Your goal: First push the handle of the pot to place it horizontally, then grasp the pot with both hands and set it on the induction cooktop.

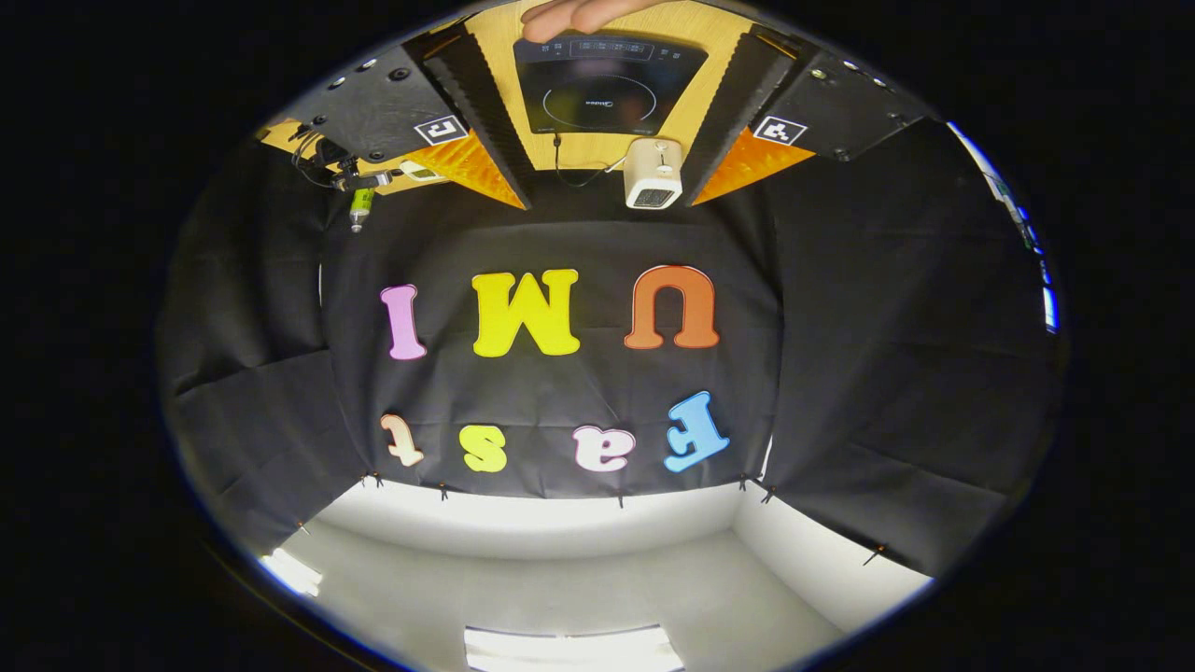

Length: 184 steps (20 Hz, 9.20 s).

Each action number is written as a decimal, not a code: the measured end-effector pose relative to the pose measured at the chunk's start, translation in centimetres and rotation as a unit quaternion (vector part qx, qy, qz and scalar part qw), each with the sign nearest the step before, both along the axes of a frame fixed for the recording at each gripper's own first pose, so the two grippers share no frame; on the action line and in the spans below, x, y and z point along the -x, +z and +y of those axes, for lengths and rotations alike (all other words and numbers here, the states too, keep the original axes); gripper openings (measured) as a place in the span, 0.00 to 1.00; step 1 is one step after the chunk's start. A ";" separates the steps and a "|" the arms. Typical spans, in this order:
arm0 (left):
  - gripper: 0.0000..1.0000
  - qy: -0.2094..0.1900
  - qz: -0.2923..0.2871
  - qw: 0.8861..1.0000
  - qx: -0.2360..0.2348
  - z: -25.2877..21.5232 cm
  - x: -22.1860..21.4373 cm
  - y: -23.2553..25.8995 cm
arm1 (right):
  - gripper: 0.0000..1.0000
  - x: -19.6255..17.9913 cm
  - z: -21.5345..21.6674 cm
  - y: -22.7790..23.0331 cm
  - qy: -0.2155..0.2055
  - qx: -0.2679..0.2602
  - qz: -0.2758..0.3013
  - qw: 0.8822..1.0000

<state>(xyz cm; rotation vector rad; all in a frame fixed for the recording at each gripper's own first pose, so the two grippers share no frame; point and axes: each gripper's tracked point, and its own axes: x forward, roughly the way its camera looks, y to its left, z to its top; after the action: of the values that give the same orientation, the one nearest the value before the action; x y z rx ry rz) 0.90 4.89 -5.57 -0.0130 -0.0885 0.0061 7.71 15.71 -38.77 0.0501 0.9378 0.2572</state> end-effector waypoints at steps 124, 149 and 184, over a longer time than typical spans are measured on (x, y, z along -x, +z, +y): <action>0.69 -0.122 0.466 0.876 0.016 -20.7 -23.5 -33.6 | 0.58 -17.4 -20.7 0.7 -0.068 0.011 -0.060 0.996; 0.58 -0.071 0.385 0.919 0.050 -0.3 -21.9 -20.6 | 0.57 -14.6 0.6 13.7 -0.003 0.005 -0.125 0.992; 0.61 0.004 0.375 0.925 0.065 13.5 -24.3 -28.2 | 0.63 -19.5 14.6 4.2 0.049 -0.026 -0.144 0.988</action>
<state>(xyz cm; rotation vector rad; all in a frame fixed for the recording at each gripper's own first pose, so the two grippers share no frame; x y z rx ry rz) 25.24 18.43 -33.78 -0.1430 0.6819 0.0242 27.25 30.36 -34.59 0.0142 0.6469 0.3708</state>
